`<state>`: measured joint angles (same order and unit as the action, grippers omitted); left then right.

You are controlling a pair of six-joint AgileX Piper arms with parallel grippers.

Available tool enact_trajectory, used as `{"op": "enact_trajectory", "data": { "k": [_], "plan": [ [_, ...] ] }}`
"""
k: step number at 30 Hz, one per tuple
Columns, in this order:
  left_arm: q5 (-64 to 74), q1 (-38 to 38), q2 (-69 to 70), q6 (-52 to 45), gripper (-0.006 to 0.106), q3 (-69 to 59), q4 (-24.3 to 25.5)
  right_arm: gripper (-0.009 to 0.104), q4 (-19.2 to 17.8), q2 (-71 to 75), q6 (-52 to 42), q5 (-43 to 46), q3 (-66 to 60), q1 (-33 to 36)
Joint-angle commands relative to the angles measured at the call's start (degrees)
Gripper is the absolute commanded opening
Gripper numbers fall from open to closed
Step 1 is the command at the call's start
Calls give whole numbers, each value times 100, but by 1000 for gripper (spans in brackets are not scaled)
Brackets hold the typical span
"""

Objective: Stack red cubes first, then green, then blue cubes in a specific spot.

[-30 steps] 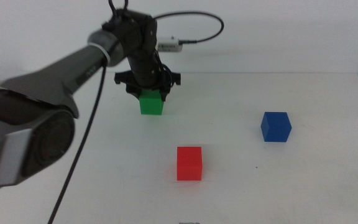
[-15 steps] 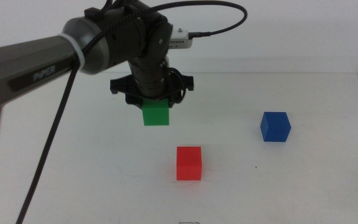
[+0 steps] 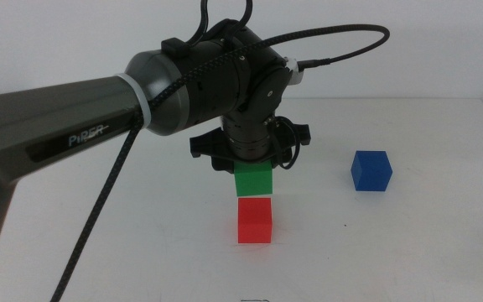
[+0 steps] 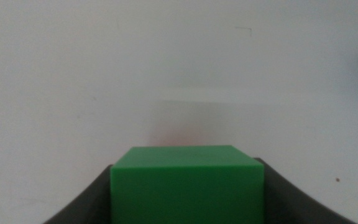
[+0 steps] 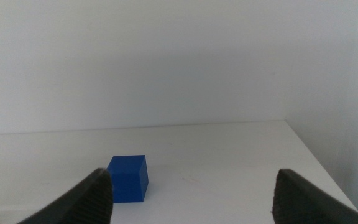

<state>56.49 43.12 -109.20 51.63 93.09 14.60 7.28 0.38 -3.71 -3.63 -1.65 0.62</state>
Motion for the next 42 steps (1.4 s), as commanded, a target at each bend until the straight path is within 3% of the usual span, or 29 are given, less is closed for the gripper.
{"op": "enact_trajectory", "data": {
  "k": [1,18,42],
  "plan": [
    [-141,27,328,100,25,127,21,66,-53,-70,-69,422,100,-39],
    [-243,27,96,-244,25,-103,-353,66,-53,-70,-69,422,100,-39],
    [-295,27,-91,-410,25,-103,-361,66,-53,-70,-69,422,100,-39]
  ]
}}
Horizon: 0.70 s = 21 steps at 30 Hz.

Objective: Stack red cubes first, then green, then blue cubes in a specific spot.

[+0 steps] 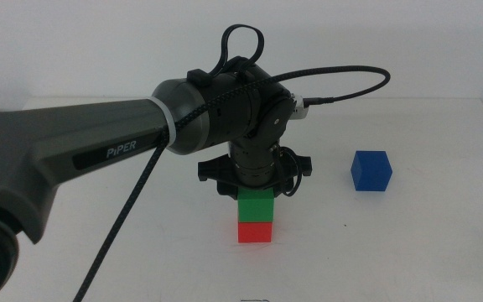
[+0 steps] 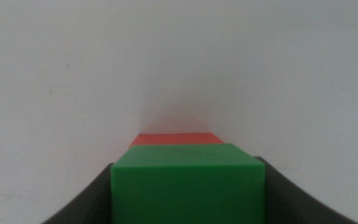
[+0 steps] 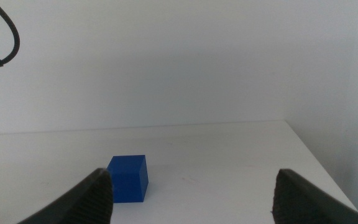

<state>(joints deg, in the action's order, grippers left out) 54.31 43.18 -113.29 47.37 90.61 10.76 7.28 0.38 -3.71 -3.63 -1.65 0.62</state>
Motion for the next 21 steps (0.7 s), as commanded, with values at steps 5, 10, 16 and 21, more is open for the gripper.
{"op": "enact_trajectory", "data": {
  "k": [5,10,16,21],
  "plan": [
    [-71,22,318,-44,61,145,60,66,-53,-70,-69,422,100,-39],
    [-71,22,324,-130,81,145,58,66,-53,-70,-69,422,100,-39],
    [-60,22,403,-150,94,145,53,66,-53,-70,-69,422,100,-39],
    [66,22,619,-162,94,145,51,66,-53,-70,-69,422,100,-39]
  ]
}}
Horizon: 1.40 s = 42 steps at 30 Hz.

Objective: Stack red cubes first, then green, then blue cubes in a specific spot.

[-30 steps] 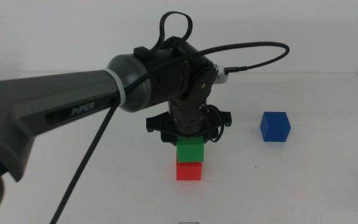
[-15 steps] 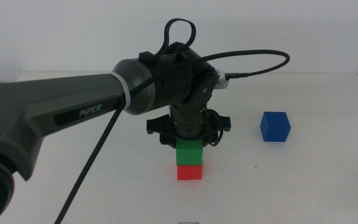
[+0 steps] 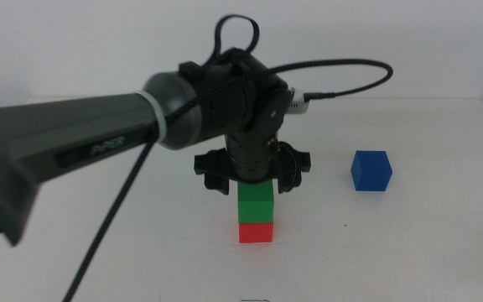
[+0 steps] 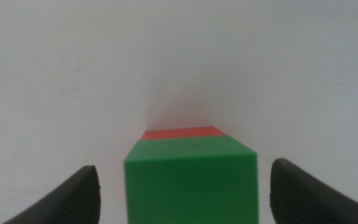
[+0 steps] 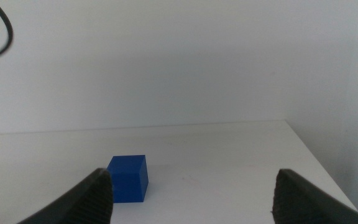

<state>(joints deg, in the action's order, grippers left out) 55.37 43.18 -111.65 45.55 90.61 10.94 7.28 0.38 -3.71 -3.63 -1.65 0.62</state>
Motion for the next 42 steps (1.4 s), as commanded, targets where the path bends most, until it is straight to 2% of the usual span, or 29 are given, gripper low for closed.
{"op": "enact_trajectory", "data": {
  "k": [1,5,8,11,15,17,22,26,29,42],
  "plan": [
    [-27,22,538,-14,94,145,34,66,-53,-70,-69,422,100,-39],
    [-27,2,1046,-443,94,145,49,66,-53,-70,-69,422,100,-39],
    [-38,2,1579,-1006,94,145,274,66,-53,-70,-69,422,100,-39],
    [55,2,2131,-1991,94,145,488,66,-53,-70,-69,422,100,-39],
    [172,-21,2855,-2897,94,36,385,66,-53,-70,-69,422,100,-39],
    [179,-157,3203,-3546,94,-90,-82,66,-53,-70,-69,422,100,-39],
    [9,-998,4347,-5613,94,-874,-2375,66,-53,-70,-69,422,100,-39],
    [-88,-1689,5125,-6295,94,-1500,-3375,66,-53,-70,-69,422,100,-39],
    [-72,-1970,5508,-6534,94,-1785,-3632,66,-53,-70,-69,422,100,-39],
    [-235,-2018,5645,-6519,94,-1822,-3700,66,-53,-70,-69,422,100,-39]
  ]
}}
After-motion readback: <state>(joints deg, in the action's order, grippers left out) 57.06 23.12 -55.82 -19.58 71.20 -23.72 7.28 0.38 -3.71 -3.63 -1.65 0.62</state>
